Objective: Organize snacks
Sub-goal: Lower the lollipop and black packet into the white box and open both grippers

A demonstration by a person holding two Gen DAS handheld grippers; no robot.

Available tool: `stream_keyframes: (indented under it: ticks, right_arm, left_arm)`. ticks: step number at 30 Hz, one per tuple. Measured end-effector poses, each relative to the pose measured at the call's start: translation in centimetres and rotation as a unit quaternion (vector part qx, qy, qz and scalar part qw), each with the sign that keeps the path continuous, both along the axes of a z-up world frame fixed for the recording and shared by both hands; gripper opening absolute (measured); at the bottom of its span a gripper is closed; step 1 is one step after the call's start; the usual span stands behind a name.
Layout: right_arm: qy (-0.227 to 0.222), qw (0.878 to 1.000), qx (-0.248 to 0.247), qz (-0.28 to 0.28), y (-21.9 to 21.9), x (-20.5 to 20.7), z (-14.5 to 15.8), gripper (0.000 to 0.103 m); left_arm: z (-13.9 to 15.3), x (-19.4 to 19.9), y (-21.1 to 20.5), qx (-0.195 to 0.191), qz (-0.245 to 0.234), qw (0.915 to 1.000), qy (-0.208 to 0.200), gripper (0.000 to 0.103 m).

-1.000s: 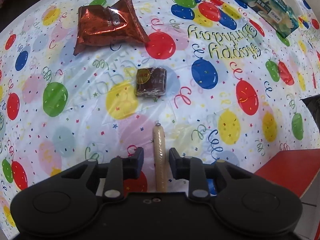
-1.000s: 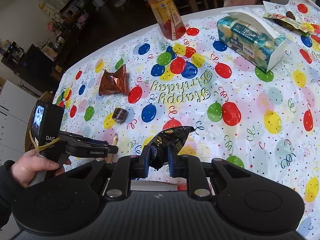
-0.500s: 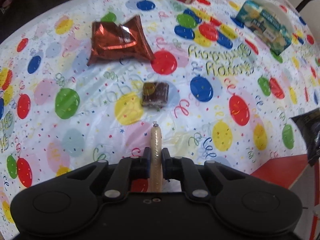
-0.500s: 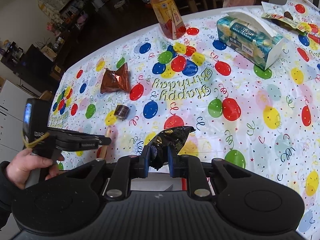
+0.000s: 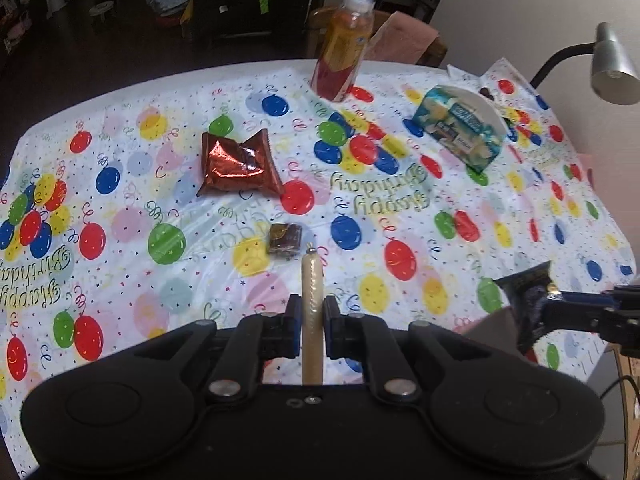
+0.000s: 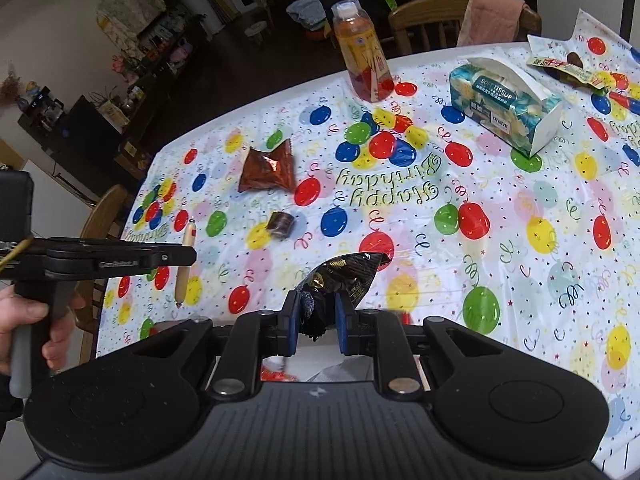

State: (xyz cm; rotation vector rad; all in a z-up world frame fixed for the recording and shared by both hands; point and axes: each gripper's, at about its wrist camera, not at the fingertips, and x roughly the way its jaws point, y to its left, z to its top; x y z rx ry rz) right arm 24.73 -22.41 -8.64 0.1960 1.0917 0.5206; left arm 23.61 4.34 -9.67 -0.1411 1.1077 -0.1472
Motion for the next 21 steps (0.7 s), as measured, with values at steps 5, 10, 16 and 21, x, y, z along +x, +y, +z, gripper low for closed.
stream_keyframes:
  ticks: [5, 10, 16, 21]
  right_arm:
    - [-0.006, 1.0, 0.002, -0.002, -0.3, -2.2, 0.6, 0.018]
    - [-0.002, 1.0, -0.003, 0.001, -0.6, -4.1, 0.1, 0.018]
    - [0.014, 1.0, -0.022, 0.017, -0.2, -6.2, -1.8, 0.018]
    - [0.017, 0.998, -0.047, 0.033, 0.4, -7.7, -3.8, 0.018]
  left_arm:
    - [1.6, -2.9, -0.5, -0.008, -0.022, 0.9997, -0.011, 0.008]
    - [1.8, -5.1, -1.3, -0.006, -0.043, 0.999, -0.011, 0.008]
    - [0.2, -6.9, -2.0, 0.02, -0.06, 0.998, 0.004, 0.008]
    - [-1.9, -7.6, -2.8, 0.048, -0.072, 0.9961, 0.021, 0.008]
